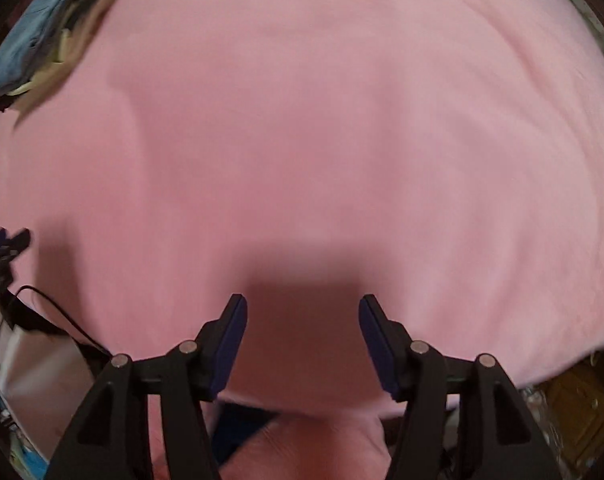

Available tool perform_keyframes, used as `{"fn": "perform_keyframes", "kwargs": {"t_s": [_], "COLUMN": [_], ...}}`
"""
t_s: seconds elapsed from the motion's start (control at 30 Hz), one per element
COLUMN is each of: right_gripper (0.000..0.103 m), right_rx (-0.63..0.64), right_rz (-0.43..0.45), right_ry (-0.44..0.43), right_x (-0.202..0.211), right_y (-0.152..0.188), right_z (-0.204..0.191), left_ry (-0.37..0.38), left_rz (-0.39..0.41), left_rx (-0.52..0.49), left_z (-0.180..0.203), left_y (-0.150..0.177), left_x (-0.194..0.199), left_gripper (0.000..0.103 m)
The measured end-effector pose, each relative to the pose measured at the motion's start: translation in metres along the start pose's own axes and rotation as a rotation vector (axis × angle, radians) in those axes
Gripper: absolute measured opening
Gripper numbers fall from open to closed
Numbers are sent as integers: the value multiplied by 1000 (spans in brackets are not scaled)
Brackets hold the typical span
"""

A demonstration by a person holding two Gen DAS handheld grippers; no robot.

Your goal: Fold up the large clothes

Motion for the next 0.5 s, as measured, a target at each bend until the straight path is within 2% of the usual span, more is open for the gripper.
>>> {"fn": "perform_keyframes", "kwargs": {"t_s": [0.1, 0.3, 0.37, 0.43, 0.5], "right_gripper": [72, 81, 82, 82, 82], "right_rx": [-18, -75, -112, -149, -181], "right_rz": [64, 284, 328, 362, 352], "right_ry": [16, -14, -30, -60, -101], "right_x": [39, 153, 179, 198, 204], "right_y": [14, 25, 31, 44, 65], "right_z": [40, 116, 137, 150, 155], "left_ry": [28, 179, 205, 218, 233], "left_rz": [74, 147, 152, 169, 182], "left_rx": [-12, -5, -37, -50, -50], "left_z": [34, 97, 114, 122, 133], "left_y": [11, 5, -2, -5, -6], "left_x": [55, 154, 180, 200, 220], "left_gripper": [63, 67, 72, 73, 74]}}
Point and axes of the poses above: each gripper's, at about its wrist camera, not at the fingertips, and x roughly against the way its jaws point, z to its right, y to its underside, the point moved 3 cm from there along -x, roughly the way its jaws point, and after that the axes turned 3 degrees about -y, right-handed, at the moved point
